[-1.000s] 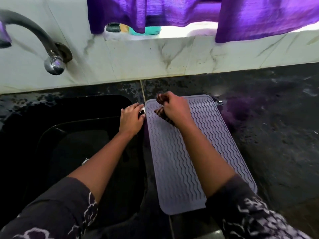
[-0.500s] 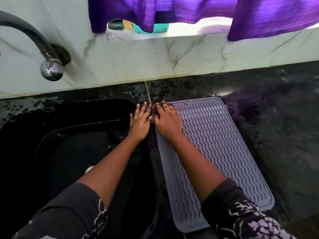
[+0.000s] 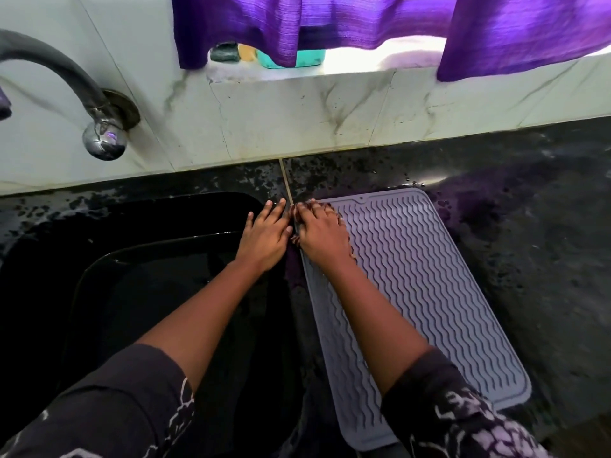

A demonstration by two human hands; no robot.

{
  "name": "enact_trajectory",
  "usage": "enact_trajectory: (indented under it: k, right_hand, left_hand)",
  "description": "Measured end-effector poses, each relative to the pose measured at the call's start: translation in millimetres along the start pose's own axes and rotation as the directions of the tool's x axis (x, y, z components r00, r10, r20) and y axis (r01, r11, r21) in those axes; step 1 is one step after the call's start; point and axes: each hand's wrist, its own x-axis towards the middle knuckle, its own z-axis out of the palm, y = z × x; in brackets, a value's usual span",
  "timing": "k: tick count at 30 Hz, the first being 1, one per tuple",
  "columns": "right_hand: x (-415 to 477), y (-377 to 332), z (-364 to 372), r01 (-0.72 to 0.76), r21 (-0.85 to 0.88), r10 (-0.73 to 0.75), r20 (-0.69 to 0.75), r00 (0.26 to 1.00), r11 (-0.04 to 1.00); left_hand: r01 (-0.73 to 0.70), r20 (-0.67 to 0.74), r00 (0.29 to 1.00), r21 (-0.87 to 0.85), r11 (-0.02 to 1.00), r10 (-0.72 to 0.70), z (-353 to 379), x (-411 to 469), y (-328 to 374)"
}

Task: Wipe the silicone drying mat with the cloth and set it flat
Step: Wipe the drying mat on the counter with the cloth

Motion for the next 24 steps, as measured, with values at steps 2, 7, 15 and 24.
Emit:
enact_trajectory:
  k: [2,7,15,24]
  right_hand:
    - [0.5,1.1,3.9,-0.017,-0.022,0.018,0.03,0.999,1.0]
    - [-30.2,2.0,3.1,0.014,-0.079,-0.013,0.003,1.0,0.997]
    - [-50.7,11.4,-20.6,-0.013,-0.026,0.015,0.069,0.997,1.0]
    - [-16.7,9.0,-0.7,-0.029,-0.076,0.033,0.057,0.998,0.997]
  left_hand:
    - [-0.002,0.014,1.0,0.002,1.0,0.002,-2.5,0.8,-0.6]
    - [-0.038,0.009,0.999,0.185,0.982,0.037,-9.4,2.6,0.9]
    - [-0.076,0.062,0.996,0.244,0.967,0.063,-15.1,5.5,1.7]
    - [-0.071,0.06,0.997,0.249,0.966,0.058,-14.9,2.9,2.3]
